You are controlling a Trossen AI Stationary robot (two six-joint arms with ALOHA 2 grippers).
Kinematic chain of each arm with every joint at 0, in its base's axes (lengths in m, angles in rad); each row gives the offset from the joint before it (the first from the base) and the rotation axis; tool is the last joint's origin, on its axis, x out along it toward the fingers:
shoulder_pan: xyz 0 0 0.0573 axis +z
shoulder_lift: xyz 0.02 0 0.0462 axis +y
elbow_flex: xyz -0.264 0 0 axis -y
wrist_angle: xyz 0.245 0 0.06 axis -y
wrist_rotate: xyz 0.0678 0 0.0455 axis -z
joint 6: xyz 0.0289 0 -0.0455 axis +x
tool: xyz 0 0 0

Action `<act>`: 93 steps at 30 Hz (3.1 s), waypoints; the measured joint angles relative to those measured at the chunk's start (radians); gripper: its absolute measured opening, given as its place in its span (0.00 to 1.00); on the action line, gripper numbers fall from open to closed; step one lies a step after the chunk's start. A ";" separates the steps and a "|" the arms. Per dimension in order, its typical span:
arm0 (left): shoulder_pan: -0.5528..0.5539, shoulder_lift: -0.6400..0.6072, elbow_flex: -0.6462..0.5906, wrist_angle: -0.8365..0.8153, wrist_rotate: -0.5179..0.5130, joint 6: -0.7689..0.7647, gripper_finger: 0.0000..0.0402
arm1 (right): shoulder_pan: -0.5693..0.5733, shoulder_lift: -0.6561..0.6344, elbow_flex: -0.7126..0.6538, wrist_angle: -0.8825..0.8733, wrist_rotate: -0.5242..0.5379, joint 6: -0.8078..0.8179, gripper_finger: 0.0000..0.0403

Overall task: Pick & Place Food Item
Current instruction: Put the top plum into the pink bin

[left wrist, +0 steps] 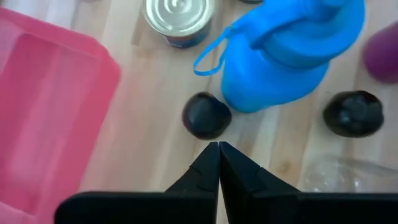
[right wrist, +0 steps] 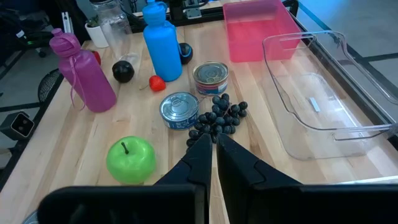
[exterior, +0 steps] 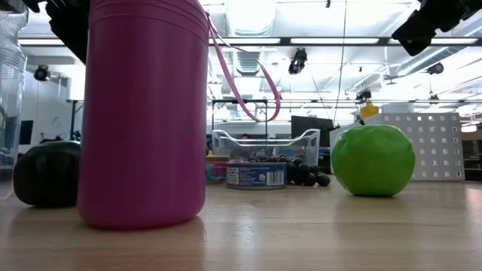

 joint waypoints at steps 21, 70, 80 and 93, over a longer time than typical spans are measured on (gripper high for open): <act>0.002 0.000 -0.258 0.200 -0.019 0.106 0.21 | 0.000 0.000 0.000 0.000 0.000 0.000 0.06; 0.094 0.307 -0.289 0.467 0.042 0.135 0.98 | 0.000 0.000 0.000 0.000 0.000 0.000 0.06; 0.094 0.357 -0.288 0.468 0.102 0.135 0.98 | 0.000 0.000 0.000 0.000 0.000 0.000 0.06; 0.094 0.357 -0.289 0.468 0.129 0.140 0.79 | 0.000 0.000 0.000 0.000 0.000 0.000 0.06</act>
